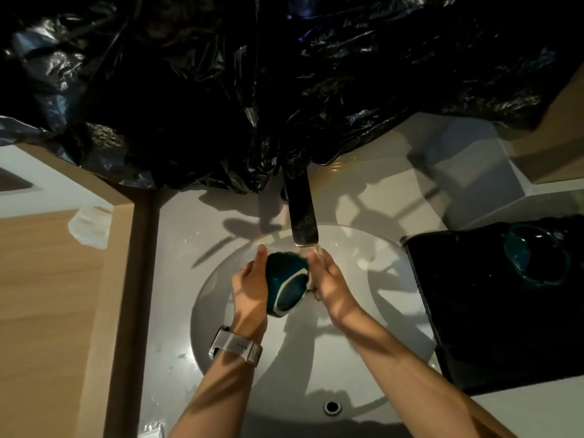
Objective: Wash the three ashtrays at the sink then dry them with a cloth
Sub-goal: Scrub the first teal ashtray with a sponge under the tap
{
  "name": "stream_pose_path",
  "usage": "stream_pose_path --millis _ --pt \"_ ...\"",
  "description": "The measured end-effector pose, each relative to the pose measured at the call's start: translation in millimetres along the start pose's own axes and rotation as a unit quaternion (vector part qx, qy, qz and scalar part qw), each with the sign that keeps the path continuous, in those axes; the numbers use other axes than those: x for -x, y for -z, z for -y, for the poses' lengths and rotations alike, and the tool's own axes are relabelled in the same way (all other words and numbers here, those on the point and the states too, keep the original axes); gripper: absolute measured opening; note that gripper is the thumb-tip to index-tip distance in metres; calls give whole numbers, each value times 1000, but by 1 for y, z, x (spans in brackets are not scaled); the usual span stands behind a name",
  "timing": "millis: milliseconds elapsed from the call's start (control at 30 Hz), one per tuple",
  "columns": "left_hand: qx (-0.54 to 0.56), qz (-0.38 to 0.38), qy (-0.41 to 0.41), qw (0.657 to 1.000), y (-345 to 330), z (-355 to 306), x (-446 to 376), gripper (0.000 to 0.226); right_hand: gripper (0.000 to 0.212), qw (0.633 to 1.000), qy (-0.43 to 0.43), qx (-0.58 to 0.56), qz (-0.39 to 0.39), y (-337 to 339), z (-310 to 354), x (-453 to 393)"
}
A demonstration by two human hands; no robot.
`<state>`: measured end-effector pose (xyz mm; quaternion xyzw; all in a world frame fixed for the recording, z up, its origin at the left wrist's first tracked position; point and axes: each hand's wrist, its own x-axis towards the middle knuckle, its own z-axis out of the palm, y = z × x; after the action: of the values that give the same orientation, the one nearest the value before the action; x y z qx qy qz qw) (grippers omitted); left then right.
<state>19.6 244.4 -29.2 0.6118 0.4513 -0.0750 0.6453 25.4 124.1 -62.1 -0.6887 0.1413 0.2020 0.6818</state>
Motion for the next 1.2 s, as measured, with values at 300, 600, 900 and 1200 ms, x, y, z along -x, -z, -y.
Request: stream_pose_path --millis 300,600,900,1200 --pt "-153 46 -62 985 -7 -3 -3 43 34 999 9 33 42 -11 24 -15" --pt "-1 158 -3 987 20 23 -2 59 52 990 -122 -75 -15 2 -11 0" --pt "217 230 111 942 17 15 11 42 47 996 63 -37 -48 -11 -21 45" --pt "231 179 166 942 4 17 14 50 17 965 190 155 -97 -8 0 36"
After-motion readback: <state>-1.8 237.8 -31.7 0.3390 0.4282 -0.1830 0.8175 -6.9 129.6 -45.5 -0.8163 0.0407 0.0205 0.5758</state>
